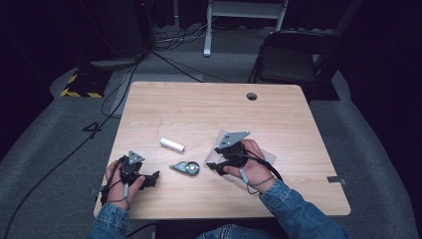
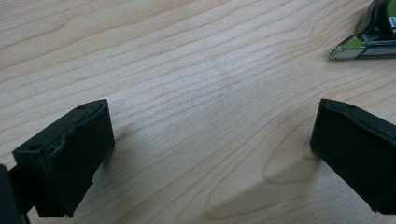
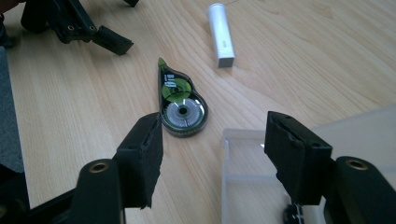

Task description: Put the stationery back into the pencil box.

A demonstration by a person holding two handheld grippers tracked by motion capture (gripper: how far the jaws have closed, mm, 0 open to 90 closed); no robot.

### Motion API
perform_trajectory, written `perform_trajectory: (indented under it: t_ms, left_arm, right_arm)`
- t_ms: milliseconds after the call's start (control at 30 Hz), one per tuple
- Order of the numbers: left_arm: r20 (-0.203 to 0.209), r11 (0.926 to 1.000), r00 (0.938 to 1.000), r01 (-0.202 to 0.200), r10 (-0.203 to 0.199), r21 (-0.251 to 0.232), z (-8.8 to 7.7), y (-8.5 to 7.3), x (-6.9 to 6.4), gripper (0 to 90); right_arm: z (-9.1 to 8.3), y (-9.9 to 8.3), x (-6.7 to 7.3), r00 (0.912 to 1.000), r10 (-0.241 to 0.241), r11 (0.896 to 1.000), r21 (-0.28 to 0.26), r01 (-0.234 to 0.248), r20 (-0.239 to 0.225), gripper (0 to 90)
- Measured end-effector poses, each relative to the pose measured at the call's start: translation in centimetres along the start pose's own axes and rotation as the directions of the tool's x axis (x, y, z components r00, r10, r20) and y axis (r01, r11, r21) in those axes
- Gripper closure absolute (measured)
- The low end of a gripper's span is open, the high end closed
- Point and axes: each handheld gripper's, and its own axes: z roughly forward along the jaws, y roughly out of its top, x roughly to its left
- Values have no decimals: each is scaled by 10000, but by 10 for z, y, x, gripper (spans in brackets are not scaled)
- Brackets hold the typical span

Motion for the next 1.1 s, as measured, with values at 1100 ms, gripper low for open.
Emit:
perform_trajectory:
  t_ms: [1100]
  left_arm:
    - [-10, 10000, 10000, -30, 30, 2, 0, 0, 0, 1]
  right_arm:
    - [80, 30, 16, 9941, -248, 9961, 821, 336, -1060, 321]
